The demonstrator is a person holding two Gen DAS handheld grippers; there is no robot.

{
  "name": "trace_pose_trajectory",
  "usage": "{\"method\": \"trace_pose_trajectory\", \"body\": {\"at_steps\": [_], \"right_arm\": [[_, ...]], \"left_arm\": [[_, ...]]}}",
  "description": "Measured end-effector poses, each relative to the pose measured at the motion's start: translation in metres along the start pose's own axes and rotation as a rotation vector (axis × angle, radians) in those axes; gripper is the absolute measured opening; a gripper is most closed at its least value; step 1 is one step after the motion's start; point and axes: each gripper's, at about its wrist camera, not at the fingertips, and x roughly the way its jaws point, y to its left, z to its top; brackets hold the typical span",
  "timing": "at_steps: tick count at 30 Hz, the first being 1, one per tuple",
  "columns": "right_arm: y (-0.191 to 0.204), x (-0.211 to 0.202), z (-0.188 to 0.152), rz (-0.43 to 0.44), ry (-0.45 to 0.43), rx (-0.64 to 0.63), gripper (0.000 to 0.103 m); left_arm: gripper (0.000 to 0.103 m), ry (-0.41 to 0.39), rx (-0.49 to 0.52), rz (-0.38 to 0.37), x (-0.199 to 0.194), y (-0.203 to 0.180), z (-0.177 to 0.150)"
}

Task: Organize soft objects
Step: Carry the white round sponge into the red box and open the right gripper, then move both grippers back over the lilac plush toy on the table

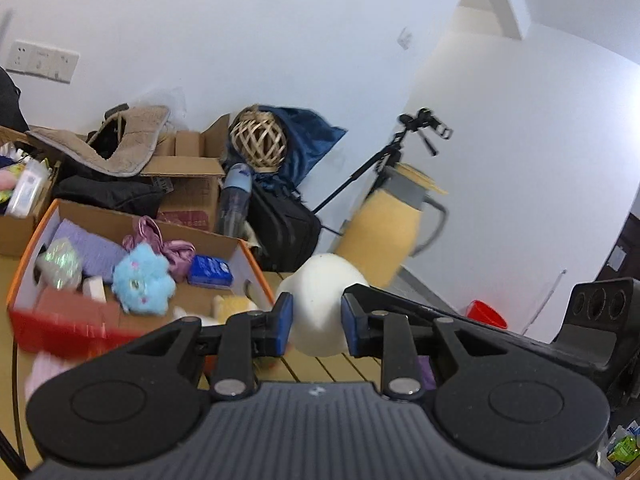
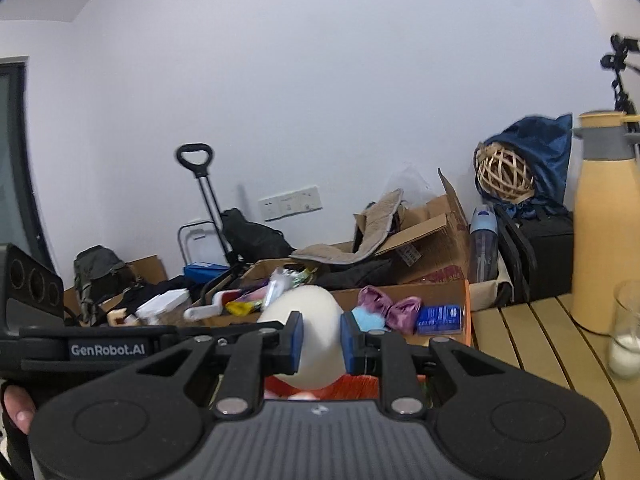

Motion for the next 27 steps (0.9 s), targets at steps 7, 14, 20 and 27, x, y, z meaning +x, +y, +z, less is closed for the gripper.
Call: {"method": "trace_pose_trajectory", "body": {"at_steps": [7,14,20,27], "right_arm": [[-0.064,0.122,0.025,-0.014,0.120,0.156,0.020],[-0.120,0.221,0.000,-0.085,0.270,0.262,0.020],[-0.126,0.254,-0.017,-0.146,0.306,0.231,0.023],[-0.111,0.220,-0.001,-0.132,0.238,0.157,0.023]], "left_arm": [[0.026,0.127,-0.090,0.060,0.101,0.069,0.037],[0.028,0.273,-0.170,0.141,0.186,0.131,0.028],[0.043,0.271,-0.073,0.167,0.177,0.131,0.024],[0.054,0.162,0.110,0.181,0.086,0.095,0.038]]}}
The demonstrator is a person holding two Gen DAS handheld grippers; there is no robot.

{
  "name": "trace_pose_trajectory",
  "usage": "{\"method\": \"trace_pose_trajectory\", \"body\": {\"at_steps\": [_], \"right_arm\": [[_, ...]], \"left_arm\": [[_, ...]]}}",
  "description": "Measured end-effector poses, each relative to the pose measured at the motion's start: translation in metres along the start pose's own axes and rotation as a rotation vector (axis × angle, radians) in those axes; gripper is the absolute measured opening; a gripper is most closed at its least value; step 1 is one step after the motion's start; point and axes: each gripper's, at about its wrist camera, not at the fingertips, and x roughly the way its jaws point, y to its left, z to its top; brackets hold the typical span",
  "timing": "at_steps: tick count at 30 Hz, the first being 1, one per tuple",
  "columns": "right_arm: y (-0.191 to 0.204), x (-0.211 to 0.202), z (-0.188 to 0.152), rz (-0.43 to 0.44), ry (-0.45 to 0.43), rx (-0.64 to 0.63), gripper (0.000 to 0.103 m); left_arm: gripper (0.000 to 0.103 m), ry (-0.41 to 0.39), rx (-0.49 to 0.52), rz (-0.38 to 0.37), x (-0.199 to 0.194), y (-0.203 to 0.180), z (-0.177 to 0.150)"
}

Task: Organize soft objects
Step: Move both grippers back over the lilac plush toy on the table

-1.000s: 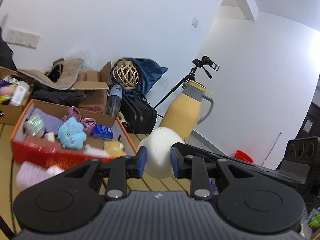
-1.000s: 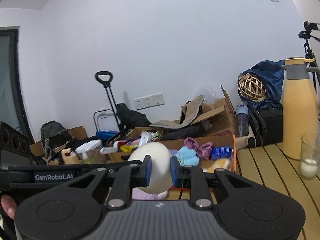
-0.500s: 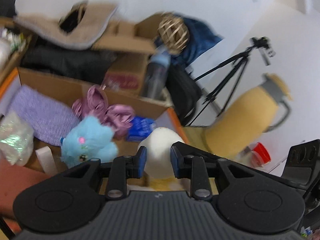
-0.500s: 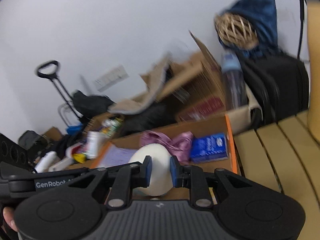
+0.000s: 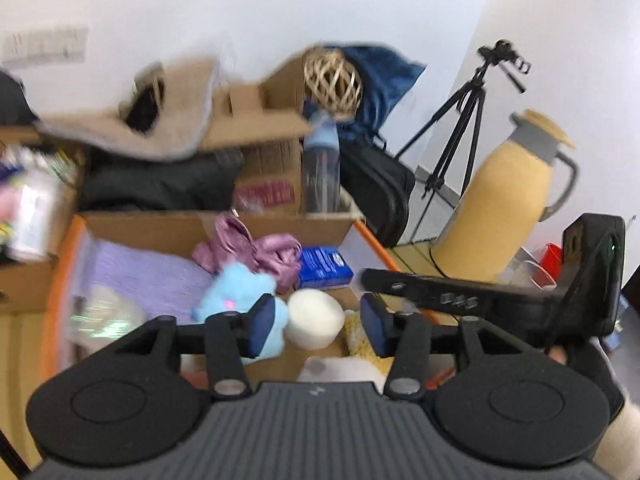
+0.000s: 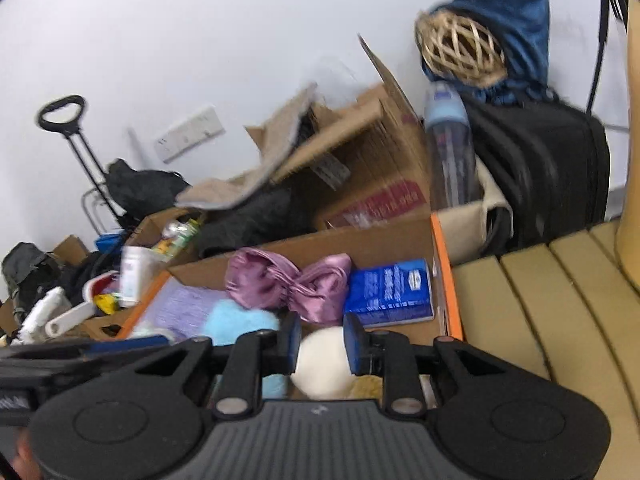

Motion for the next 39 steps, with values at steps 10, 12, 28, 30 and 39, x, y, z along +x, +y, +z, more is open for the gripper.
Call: {"method": "trace_pose_trajectory", "body": {"at_steps": [10,12,28,30,39], "right_arm": [[0.050,-0.167,-0.052,0.018,-0.134,-0.274,0.050],[0.058,-0.196,-0.076,0.017,-0.141,-0.304,0.057],[0.087,-0.292,-0.264,-0.093,-0.115,-0.389,0.093],[0.087,-0.297,-0.270,-0.104,-0.129,-0.383,0.093],[0.079,-0.291,-0.260,-0.099,-0.143,-0.316,0.093]], "left_arm": [[0.082,-0.177,0.161,0.246,-0.165,-0.032,-0.102],[0.086,-0.200,0.162,0.262,-0.192,-0.039,-0.132],[0.103,-0.231,0.043,0.520,-0.273,-0.098,-0.293],[0.103,-0.244,0.033,0.508,-0.274,-0.098,-0.293],[0.103,-0.220,0.053,0.480,-0.237,-0.089,-0.273]]}}
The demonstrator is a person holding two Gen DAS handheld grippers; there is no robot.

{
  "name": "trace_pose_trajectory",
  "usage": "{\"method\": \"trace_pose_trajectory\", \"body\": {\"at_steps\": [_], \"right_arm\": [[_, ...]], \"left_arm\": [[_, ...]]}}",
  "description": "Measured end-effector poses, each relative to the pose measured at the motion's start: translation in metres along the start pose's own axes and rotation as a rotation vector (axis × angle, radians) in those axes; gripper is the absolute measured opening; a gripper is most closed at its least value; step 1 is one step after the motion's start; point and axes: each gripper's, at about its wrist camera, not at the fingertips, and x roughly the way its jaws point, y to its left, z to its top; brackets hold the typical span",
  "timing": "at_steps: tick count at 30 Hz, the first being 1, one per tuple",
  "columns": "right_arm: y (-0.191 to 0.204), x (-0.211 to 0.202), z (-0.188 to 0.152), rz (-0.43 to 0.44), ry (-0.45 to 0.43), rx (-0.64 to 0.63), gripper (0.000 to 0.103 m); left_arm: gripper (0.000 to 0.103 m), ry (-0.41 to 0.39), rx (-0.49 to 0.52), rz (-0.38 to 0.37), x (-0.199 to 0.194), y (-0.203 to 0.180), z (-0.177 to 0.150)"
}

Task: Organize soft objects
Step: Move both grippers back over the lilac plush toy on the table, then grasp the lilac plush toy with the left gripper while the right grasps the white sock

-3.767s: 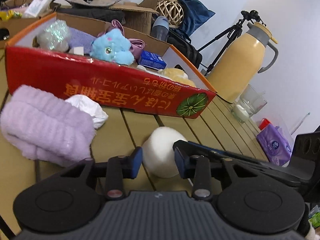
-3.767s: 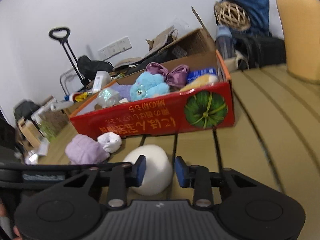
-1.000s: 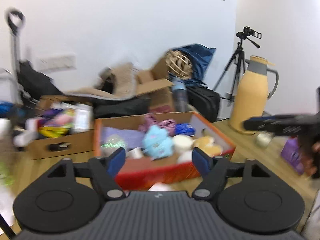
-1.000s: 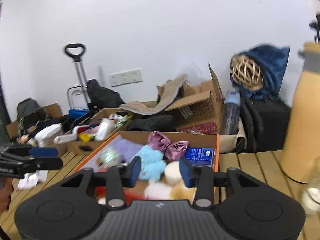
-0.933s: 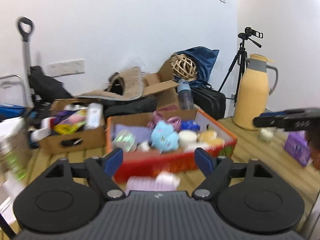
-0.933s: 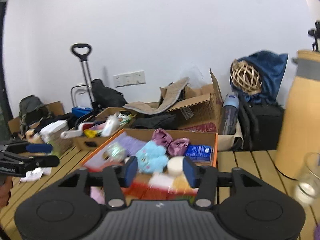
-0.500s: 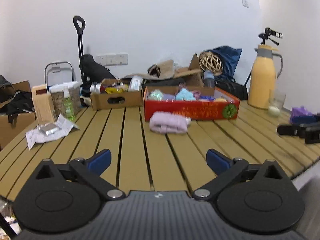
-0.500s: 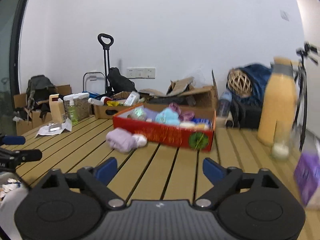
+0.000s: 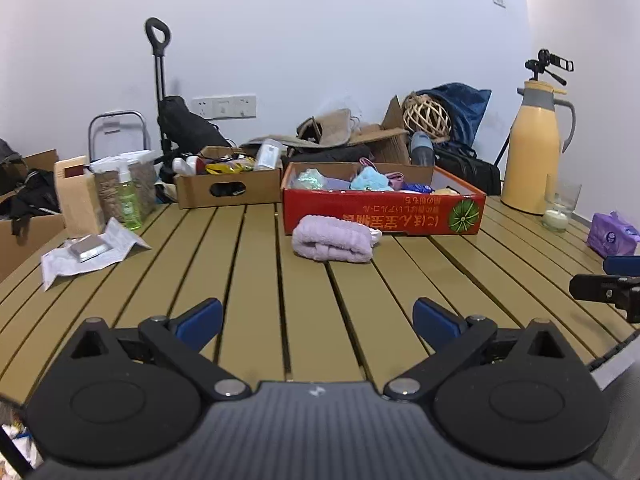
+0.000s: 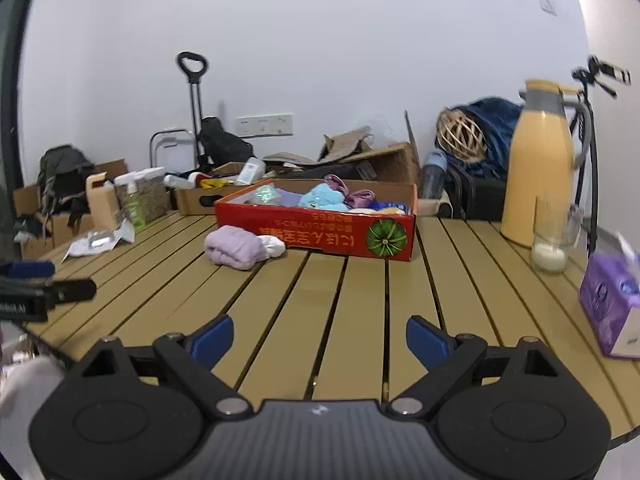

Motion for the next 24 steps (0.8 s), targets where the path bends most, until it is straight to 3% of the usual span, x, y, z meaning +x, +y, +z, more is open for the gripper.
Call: {"method": "trace_pose_trajectory", "body": {"at_steps": [4,6,8,13,15,17,18,19,20,22,23,24], "right_arm": [[-0.011,0.031,0.009,-0.003,0.047,0.078,0.093],[-0.014,0.046,0.017,0.008,0.058,0.098,0.093],[-0.014,0.063,0.026,0.032,0.057,0.099,0.093],[-0.012,0.117,0.055,0.084,0.058,0.114,0.091],[-0.010,0.143,0.068,0.114,0.058,0.137,0.085],[-0.010,0.169,0.079,0.146,0.067,0.168,0.080],[-0.009,0.186,0.084,0.161,0.079,0.187,0.076],[-0.007,0.200,0.087,0.172,0.090,0.199,0.074],[-0.004,0.216,0.090,0.181,0.106,0.211,0.069],[0.004,0.243,0.093,0.194,0.135,0.223,0.064],[0.008,0.255,0.094,0.198,0.146,0.229,0.059],[0.013,0.268,0.094,0.199,0.159,0.237,0.055]], "left_arm": [[0.103,0.043,0.060,0.005,0.057,-0.010,0.016],[0.103,0.010,0.101,-0.047,0.082,-0.015,0.026],[0.103,0.029,0.130,-0.046,0.116,-0.019,0.037],[0.103,0.106,0.097,-0.082,0.198,-0.015,0.060],[0.103,0.145,0.117,-0.050,0.222,-0.016,0.062],[0.103,0.142,0.151,-0.068,0.236,-0.017,0.059],[0.099,0.144,0.158,-0.075,0.241,-0.016,0.057],[0.086,0.145,0.157,-0.095,0.244,-0.013,0.055],[0.081,0.153,0.141,-0.112,0.245,-0.010,0.056],[0.045,0.135,0.129,-0.108,0.239,-0.004,0.056],[0.039,0.128,0.149,-0.118,0.233,-0.002,0.058],[0.026,0.118,0.149,-0.140,0.227,0.001,0.059]]}}
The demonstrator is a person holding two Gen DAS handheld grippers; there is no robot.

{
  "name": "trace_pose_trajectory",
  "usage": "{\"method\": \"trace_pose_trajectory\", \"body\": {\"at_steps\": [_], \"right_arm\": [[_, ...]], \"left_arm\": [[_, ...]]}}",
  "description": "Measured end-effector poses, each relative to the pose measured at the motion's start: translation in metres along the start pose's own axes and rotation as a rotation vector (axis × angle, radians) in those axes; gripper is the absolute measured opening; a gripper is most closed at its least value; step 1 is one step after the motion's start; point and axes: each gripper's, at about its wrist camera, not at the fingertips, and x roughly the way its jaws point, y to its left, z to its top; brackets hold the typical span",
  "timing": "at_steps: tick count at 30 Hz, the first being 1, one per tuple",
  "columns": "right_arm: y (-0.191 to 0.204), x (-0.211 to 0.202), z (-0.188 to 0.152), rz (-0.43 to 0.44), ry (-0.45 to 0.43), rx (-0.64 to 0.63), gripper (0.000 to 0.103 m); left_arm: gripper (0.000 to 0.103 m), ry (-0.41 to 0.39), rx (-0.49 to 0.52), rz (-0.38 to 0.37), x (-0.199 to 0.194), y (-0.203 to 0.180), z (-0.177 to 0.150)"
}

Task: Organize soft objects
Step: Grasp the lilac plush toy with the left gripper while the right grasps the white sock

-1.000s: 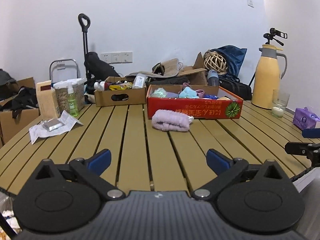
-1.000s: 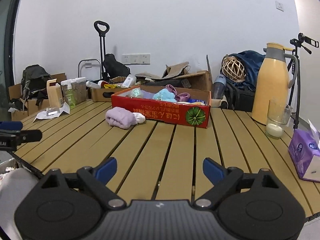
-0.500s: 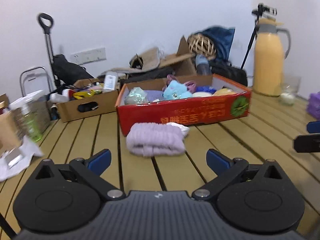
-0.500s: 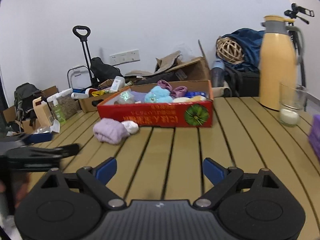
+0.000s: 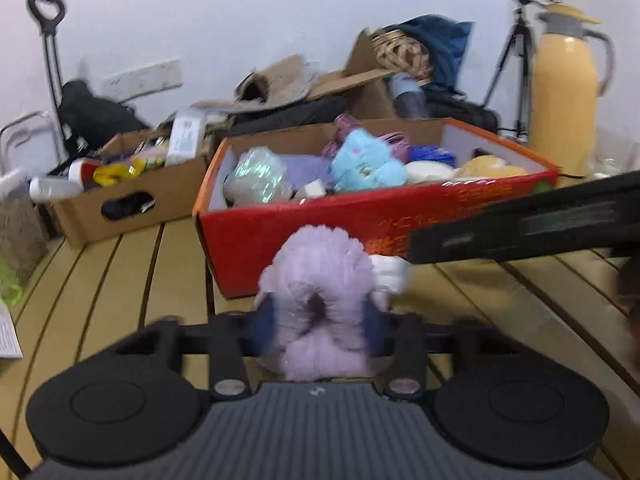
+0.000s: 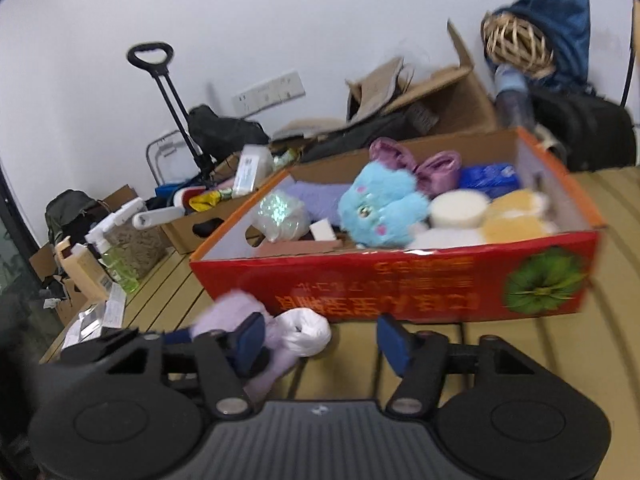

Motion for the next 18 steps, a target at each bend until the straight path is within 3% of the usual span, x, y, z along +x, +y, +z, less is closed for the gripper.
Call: {"method": "trace_pose_trajectory", "body": {"at_steps": [4,6,10,14,18], "right_arm": [[0.013,0.039,-0.004,-0.018,0.043,-0.016,0.040],[0.020,0.049,-0.008,-0.006,0.053,-0.037,0.023],[0.037,0.046,-0.013,-0.034,0.027,-0.133,0.016],[0.041,0.008,-0.011,-0.040,-0.024,-0.153,0.015],[0.033,-0.057,-0.016,-0.026,-0.083,-0.160,0.016]], "left_arm": [[0.021,-0.038,-0.042,0.004,-0.021,0.014,-0.002],[0.021,-0.046,-0.071,-0.007,-0.027,0.021,-0.004],[0.021,-0.047,-0.101,0.014,-0.036,0.024,-0.002],[0.020,-0.095,-0.120,-0.017,-0.069,0.012,0.004],[0.021,-0.148,-0.120,-0.006,-0.112,-0.019,0.002]]}}
